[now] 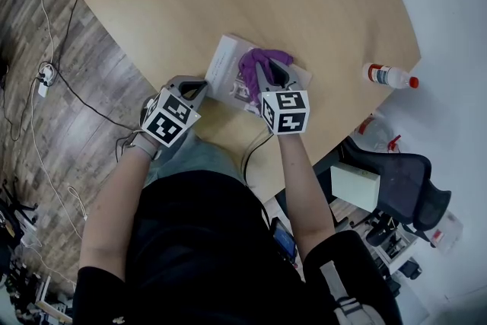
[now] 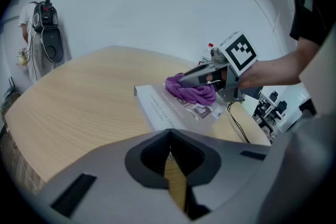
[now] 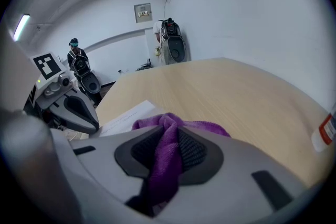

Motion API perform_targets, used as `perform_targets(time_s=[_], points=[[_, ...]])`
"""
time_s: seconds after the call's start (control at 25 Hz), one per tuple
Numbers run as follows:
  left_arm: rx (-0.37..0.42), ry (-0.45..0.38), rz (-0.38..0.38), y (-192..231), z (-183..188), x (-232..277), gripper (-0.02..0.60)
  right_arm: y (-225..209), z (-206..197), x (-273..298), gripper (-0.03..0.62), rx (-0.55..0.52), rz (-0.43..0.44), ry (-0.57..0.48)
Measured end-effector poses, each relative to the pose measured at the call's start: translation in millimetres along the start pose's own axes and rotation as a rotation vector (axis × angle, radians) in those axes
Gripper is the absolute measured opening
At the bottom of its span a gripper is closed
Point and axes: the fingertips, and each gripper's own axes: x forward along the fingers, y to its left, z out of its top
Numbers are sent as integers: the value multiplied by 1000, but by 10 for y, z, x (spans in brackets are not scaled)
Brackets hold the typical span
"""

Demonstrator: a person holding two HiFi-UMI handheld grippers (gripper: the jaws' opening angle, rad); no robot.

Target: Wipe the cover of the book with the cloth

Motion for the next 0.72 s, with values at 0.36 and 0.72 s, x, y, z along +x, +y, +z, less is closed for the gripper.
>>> perform_targets(time_s=[0.36, 0.72], points=[[9, 9, 0, -11, -2, -2, 21, 294, -221, -173, 87, -17, 37, 24], [20, 10, -3, -2, 13, -8, 21, 613, -491, -365, 87, -35, 72, 48]])
